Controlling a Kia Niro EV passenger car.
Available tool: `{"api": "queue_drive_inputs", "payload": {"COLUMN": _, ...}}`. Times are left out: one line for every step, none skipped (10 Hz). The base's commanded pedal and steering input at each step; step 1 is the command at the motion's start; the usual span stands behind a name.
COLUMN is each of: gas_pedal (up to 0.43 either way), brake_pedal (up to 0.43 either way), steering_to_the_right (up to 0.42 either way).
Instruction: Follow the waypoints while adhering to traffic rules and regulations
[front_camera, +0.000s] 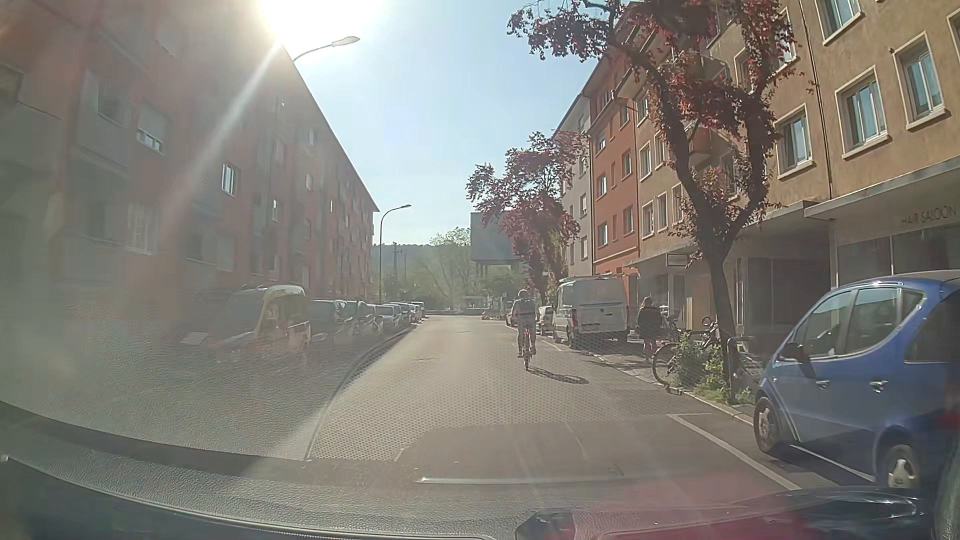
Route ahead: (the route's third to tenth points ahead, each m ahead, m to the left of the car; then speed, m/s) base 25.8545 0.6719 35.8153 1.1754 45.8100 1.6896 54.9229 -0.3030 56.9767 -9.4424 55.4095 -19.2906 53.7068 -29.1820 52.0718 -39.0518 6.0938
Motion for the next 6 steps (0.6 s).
{"api": "queue_drive_inputs", "payload": {"gas_pedal": 0.020, "brake_pedal": 0.000, "steering_to_the_right": 0.014}}
{"api": "queue_drive_inputs", "payload": {"gas_pedal": 0.020, "brake_pedal": 0.000, "steering_to_the_right": 0.014}}
{"api": "queue_drive_inputs", "payload": {"gas_pedal": 0.020, "brake_pedal": 0.000, "steering_to_the_right": 0.012}}
{"api": "queue_drive_inputs", "payload": {"gas_pedal": 0.020, "brake_pedal": 0.000, "steering_to_the_right": 0.012}}
{"api": "queue_drive_inputs", "payload": {"gas_pedal": 0.028, "brake_pedal": 0.000, "steering_to_the_right": 0.012}}
{"api": "queue_drive_inputs", "payload": {"gas_pedal": 0.028, "brake_pedal": 0.000, "steering_to_the_right": 0.012}}
